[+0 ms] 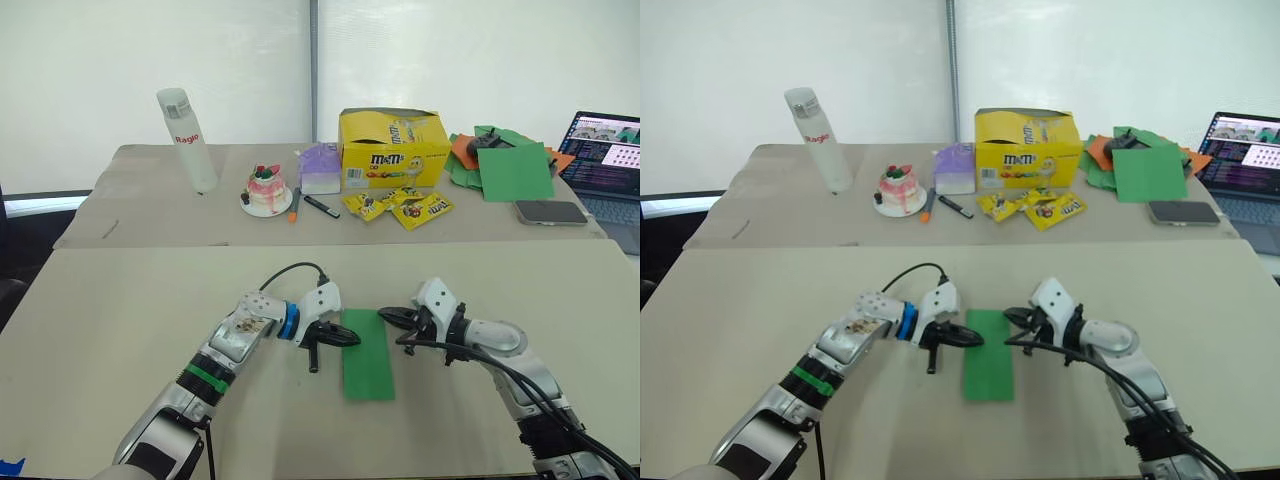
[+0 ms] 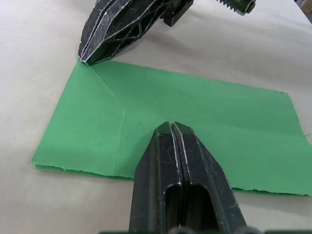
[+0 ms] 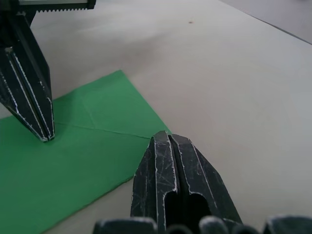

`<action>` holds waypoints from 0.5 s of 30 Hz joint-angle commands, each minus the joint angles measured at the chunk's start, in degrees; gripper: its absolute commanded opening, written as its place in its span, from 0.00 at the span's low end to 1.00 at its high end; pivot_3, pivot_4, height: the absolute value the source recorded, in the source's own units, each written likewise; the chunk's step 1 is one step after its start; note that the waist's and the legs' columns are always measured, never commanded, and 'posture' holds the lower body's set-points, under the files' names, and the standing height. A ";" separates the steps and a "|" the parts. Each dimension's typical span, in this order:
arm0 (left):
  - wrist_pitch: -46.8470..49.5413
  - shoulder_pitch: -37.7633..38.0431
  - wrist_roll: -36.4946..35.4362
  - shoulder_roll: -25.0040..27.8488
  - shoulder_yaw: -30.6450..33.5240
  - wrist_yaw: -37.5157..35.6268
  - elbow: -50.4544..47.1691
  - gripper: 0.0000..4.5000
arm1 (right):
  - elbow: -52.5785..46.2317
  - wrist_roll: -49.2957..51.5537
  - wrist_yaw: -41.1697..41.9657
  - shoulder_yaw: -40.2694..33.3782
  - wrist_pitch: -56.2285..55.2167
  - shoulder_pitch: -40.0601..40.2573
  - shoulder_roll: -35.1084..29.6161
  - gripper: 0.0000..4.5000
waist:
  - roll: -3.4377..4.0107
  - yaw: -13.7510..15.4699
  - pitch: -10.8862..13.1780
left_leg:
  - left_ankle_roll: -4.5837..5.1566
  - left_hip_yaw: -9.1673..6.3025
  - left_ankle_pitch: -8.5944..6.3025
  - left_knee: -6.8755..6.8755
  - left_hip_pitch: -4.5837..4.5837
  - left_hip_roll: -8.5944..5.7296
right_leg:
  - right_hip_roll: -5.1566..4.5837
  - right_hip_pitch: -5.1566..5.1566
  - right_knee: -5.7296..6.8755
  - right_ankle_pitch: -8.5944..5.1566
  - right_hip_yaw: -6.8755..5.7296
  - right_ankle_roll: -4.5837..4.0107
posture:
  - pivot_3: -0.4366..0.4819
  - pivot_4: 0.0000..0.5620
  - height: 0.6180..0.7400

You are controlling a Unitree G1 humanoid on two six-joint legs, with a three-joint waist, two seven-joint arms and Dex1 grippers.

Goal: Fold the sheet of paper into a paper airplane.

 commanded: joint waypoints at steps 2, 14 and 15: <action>1.05 0.26 1.24 0.61 -1.11 0.23 0.53 0.01 | -0.09 -1.05 2.70 1.61 -1.40 1.45 -1.77 0.00 | 0.00 0.01 0.00 | 0.00 0.00 0.00 0.00 0.00 0.00 | 0.00 0.01 0.00 0.00 0.00 0.00 | 0.48 0.27 1.00; 1.68 0.27 1.41 0.21 -1.90 0.05 0.16 0.01 | -7.81 4.22 9.64 0.84 -2.11 10.60 -5.74 0.00 | -0.02 0.14 0.01 | 0.01 -0.01 -0.01 0.00 0.06 0.01 | 0.00 0.10 -0.04 -0.01 -0.01 0.01 | 0.48 0.27 1.00; 1.72 0.30 1.39 0.27 -1.91 -0.02 0.12 0.01 | -8.55 4.42 10.24 1.04 -2.04 11.68 -6.39 0.00 | -0.02 0.16 0.01 | 0.01 0.00 -0.01 0.00 0.06 0.01 | 0.00 0.11 -0.04 -0.01 -0.01 0.01 | 0.48 0.27 1.00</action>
